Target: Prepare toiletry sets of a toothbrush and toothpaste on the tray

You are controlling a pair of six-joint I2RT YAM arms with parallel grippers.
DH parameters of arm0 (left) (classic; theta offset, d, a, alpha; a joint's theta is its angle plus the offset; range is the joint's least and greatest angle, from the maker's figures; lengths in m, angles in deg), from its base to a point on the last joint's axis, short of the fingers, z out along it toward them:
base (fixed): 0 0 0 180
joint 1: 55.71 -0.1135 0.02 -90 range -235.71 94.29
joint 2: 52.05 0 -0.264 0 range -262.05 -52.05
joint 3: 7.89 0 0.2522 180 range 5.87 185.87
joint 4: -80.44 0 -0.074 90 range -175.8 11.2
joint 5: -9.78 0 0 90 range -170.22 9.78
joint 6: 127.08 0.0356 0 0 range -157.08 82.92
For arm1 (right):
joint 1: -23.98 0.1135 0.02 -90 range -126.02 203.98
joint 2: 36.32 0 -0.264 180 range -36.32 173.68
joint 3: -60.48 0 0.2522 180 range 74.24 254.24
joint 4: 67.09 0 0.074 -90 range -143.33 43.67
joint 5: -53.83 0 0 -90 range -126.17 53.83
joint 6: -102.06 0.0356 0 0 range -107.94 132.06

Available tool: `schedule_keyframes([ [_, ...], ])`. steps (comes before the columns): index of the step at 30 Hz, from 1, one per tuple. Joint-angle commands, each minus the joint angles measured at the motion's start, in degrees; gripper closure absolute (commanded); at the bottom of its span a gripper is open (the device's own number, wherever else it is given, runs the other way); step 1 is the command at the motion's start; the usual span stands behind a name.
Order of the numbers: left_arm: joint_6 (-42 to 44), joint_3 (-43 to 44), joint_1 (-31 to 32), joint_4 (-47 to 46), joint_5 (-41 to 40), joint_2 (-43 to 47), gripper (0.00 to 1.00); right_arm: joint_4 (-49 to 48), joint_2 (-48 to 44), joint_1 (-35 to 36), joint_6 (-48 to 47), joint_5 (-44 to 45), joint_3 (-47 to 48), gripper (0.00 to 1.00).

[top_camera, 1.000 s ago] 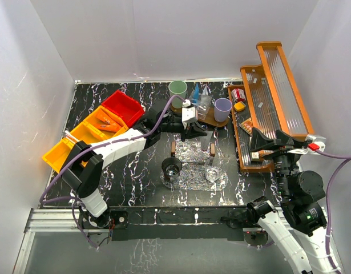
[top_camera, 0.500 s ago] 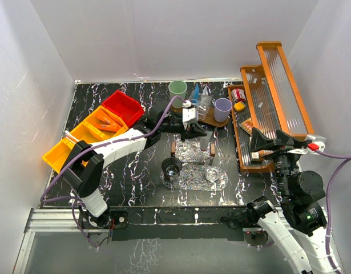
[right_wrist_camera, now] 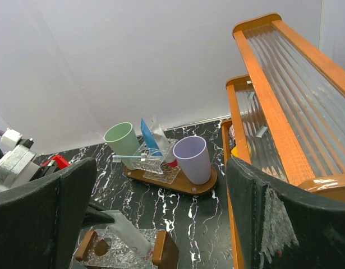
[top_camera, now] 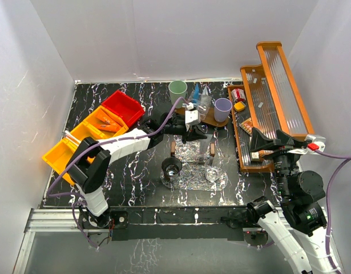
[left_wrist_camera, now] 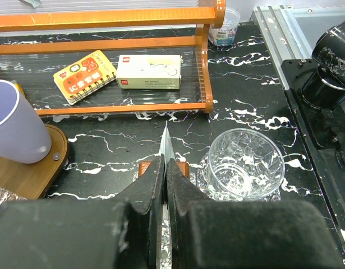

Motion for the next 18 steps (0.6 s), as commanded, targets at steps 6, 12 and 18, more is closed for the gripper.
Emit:
schedule_keyframes([
  [6, 1.79, 1.55, 0.17, -3.78, 1.98, -1.06, 1.0, -1.98, 0.25, -0.12, -1.18, 0.94, 1.18, 0.02],
  [12, 2.41, 0.79, 0.17, -4.27, 2.22, -1.83, 1.0, -1.94, 0.29, -0.13, -1.35, 1.11, 1.24, 0.02],
  [18, 3.16, 0.52, 0.17, -3.61, 1.62, -2.64, 1.0, -1.94, 0.29, -0.13, -1.53, 1.13, 1.18, 0.02],
])
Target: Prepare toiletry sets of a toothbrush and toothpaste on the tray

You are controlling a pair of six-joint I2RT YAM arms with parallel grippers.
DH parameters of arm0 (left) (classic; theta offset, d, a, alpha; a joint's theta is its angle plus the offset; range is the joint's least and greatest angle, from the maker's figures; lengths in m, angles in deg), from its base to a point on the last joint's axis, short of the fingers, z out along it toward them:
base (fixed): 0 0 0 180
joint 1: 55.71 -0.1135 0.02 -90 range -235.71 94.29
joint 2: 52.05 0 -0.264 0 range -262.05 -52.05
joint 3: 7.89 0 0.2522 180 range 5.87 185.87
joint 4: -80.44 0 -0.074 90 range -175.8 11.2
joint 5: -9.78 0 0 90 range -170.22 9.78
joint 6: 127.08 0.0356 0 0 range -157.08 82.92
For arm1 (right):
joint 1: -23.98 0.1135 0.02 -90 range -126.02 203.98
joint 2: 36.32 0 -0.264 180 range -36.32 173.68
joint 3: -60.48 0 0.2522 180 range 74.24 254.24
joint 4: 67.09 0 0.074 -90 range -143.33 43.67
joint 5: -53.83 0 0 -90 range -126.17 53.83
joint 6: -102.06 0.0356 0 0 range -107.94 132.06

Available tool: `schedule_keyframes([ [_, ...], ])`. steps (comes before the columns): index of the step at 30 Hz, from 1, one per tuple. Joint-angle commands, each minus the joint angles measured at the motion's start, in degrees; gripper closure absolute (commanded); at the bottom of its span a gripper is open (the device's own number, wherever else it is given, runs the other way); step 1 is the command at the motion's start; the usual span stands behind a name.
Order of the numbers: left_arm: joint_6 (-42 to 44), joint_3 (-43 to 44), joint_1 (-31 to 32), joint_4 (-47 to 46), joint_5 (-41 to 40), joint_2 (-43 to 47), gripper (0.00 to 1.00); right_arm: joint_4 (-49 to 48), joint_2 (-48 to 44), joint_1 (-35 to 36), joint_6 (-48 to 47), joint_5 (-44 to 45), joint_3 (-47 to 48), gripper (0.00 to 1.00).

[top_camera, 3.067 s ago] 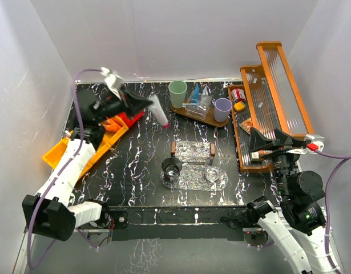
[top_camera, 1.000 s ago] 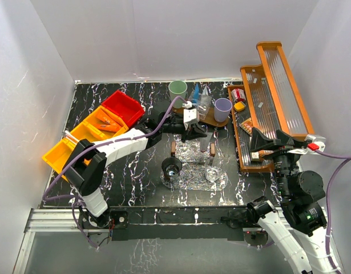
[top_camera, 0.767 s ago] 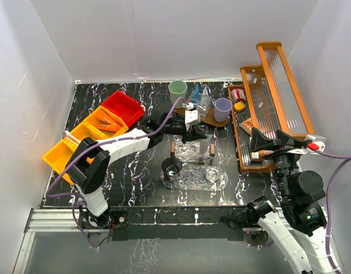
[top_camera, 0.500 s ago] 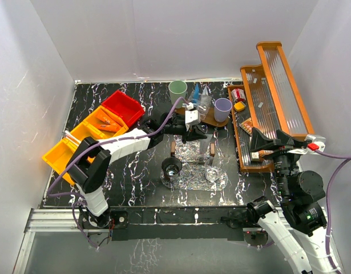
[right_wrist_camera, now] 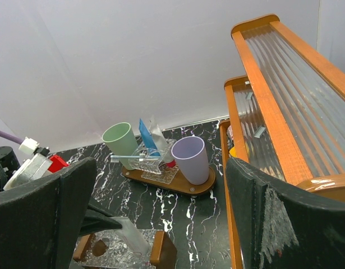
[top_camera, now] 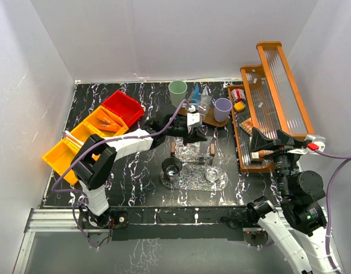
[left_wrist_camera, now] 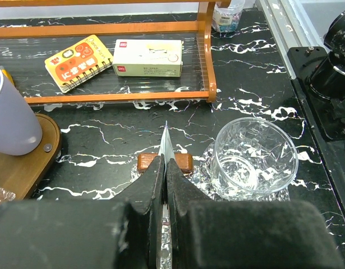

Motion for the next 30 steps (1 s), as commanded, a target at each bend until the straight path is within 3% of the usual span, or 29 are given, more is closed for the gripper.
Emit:
schedule_keyframes([
  [1, 2.24, 0.44, 0.17, -2.76, 1.66, 0.55, 1.0, -1.95, 0.22, -0.11, -1.07, 0.89, 1.09, 0.02],
  [6, 2.19, -0.7, 0.12, -3.16, 1.54, 0.52, 1.0, -1.7, -0.13, -0.13, -0.96, 0.98, 0.95, 0.02],
  [10, 2.45, -1.41, 0.17, -2.77, 1.43, 1.12, 0.88, -1.6, -0.23, -0.18, -0.97, 1.07, 0.91, 0.02],
  [14, 3.01, -2.01, 0.15, -2.08, 1.04, 2.57, 0.68, -1.59, -0.06, -0.11, -0.93, 0.98, 1.05, 0.02],
  [22, 5.78, -2.82, -0.39, 1.01, -4.75, 10.42, 0.47, -1.93, -0.06, -0.14, -0.23, 0.6, 0.94, 0.02],
  [23, 5.91, -2.97, -0.79, 1.44, -5.07, 11.73, 0.41, -1.94, -0.08, -0.17, -0.12, 0.55, 0.92, 0.02],
  [24, 6.0, -3.08, -1.25, 2.12, -5.5, 13.13, 0.29, -2.01, -0.14, -0.12, 0.01, 0.47, 0.84, 0.02],
  [25, 5.98, -3.19, -1.74, 3.0, -5.75, 14.41, 0.09, -2.02, -0.19, -0.15, 0.11, 0.33, 0.83, 0.02],
  [26, 5.89, -3.33, -2.5, 3.83, -5.81, 15.84, 0.02, -2.03, -0.27, -0.14, 0.27, 0.26, 0.76, 0.02],
  [30, 1.73, -6.61, -6.53, 4.51, -7.09, 22.58, 0.01, -2.03, -0.68, -0.11, 0.37, 0.27, 0.49, 0.02],
])
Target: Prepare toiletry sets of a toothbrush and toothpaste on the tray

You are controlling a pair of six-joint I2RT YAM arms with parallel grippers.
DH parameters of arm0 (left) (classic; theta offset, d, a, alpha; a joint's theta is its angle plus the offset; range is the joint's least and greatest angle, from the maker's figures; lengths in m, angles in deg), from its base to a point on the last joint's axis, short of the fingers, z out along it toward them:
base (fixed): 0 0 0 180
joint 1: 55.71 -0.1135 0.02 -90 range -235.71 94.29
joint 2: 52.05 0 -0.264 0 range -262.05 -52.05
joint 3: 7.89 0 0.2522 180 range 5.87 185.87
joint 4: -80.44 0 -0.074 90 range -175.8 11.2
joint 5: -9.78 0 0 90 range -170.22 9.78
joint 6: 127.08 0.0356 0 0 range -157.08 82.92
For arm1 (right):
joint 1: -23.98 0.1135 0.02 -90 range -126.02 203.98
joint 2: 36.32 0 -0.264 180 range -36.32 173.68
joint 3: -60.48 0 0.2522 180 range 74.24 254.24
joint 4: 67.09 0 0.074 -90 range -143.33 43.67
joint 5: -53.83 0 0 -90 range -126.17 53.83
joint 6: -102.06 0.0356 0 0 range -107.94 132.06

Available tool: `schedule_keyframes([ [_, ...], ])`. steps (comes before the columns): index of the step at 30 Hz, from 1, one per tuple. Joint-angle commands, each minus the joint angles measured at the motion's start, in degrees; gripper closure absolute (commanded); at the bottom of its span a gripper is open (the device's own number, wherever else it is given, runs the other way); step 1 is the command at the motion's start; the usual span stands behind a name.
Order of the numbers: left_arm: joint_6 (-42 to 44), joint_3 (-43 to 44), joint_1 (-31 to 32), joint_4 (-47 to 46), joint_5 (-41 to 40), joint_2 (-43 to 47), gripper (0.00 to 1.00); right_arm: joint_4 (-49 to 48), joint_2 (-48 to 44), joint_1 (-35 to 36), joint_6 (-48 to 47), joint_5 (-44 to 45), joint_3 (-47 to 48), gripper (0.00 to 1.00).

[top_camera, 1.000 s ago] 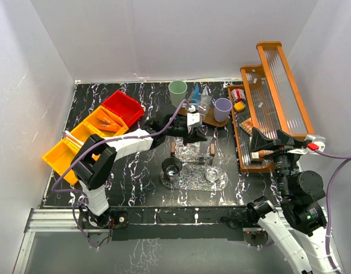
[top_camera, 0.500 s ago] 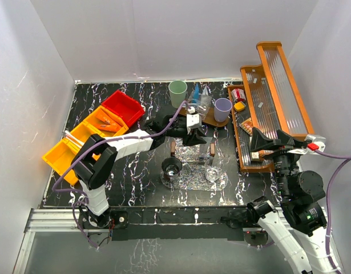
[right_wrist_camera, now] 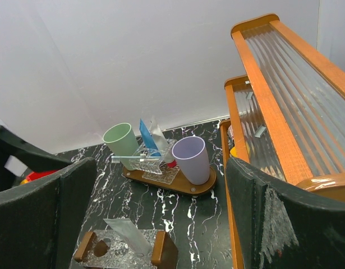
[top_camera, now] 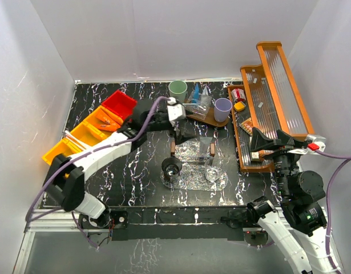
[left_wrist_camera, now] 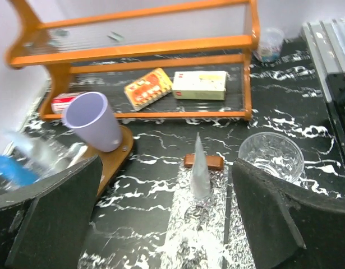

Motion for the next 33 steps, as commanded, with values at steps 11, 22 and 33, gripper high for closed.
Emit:
schedule_keyframes([
  [11, -27.44, -1.9, -23.23, 24.61, -32.09, 17.02, 0.01, -2.52, -0.36, -0.07, -0.08, -0.11, 0.03, 0.02],
  [22, -56.47, -1.4, -49.69, 30.26, -26.95, 8.31, 0.03, -2.84, -0.23, -0.08, 0.23, -0.74, -0.3, 0.02],
  [33, -62.35, 11.29, -50.12, 41.86, -41.78, -7.53, 0.5, -2.07, -1.03, -0.07, 0.63, -0.65, -0.63, 0.02],
])
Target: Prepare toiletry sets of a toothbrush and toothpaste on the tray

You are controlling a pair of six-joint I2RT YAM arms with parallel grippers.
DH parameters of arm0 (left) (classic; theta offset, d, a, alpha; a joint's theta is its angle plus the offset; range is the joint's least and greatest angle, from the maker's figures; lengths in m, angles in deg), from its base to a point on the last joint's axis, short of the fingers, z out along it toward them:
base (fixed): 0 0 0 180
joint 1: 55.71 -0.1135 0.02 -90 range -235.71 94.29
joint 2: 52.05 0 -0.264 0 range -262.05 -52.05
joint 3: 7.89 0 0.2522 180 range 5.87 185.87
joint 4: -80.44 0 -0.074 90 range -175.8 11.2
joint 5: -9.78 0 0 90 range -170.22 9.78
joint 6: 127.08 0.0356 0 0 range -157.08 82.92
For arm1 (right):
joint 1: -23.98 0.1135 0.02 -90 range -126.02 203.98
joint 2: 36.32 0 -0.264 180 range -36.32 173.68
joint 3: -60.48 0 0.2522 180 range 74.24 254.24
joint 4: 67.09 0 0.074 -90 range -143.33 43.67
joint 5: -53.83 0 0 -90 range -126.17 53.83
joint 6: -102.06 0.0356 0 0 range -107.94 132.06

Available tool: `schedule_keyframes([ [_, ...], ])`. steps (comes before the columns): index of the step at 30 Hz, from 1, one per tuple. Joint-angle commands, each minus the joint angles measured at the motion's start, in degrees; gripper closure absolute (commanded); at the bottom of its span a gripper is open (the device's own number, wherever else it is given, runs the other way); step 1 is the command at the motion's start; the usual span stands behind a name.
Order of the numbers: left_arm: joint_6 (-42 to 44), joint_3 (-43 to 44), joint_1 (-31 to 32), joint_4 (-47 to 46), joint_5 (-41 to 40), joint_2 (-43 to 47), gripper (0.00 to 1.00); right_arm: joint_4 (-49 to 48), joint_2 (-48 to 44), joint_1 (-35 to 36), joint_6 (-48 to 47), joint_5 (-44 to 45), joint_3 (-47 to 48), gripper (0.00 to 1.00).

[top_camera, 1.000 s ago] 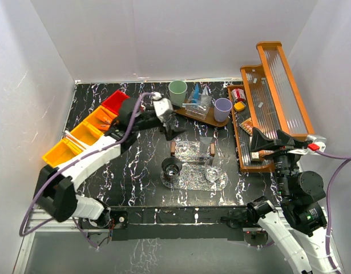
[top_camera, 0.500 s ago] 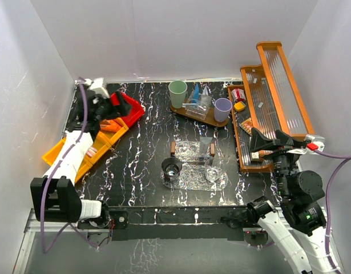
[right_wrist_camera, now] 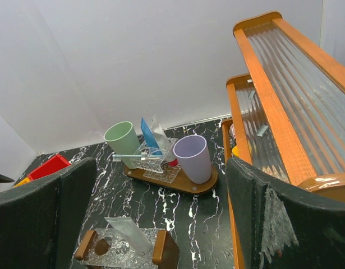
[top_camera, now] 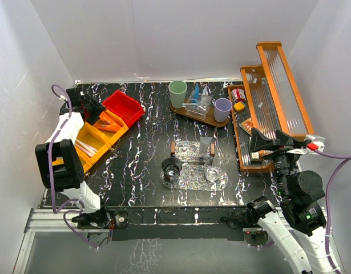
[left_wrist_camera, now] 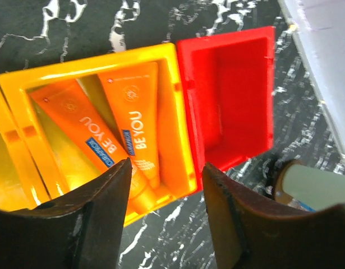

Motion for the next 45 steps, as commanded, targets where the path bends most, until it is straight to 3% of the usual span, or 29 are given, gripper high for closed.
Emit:
schedule_keyframes([
  [1, -2.46, 4.4, 0.14, 6.53, -5.97, -2.81, 0.52, -1.88, -0.97, -0.18, 0.59, -0.25, -0.21, 0.02],
  [10, -7.69, 4.75, 0.72, 13.01, -8.98, -4.57, 0.5, -2.67, -0.23, -0.04, 0.94, -0.87, -0.91, 0.02],
  [16, -10.94, 8.59, 2.45, 16.59, -7.24, -7.89, 0.47, -3.81, 0.49, -0.03, 1.35, -1.55, -1.57, 0.02],
  [25, -18.64, 15.67, 4.31, 29.11, -9.49, -13.94, 0.46, -3.39, -0.06, -0.04, 1.26, -1.14, -1.66, 0.02],
  [29, -21.76, 14.38, 4.97, 29.12, -9.09, -13.62, 0.41, -3.39, -0.06, -0.05, 1.3, -1.17, -1.79, 0.02],
  [35, -24.54, 12.91, 5.05, 27.7, -9.08, -14.52, 0.53, -3.14, -0.52, -0.06, 1.53, -1.26, -2.1, 0.02],
  [39, -26.38, 12.59, 5.01, 28.36, -10.1, -14.57, 0.54, -2.63, -1.06, -0.08, 1.45, -0.81, -1.94, 0.02],
  [45, -27.59, 13.78, 5.51, 30.49, -9.94, -16.64, 0.44, -2.77, -1.03, -0.08, 1.75, -0.93, -2.27, 0.01],
])
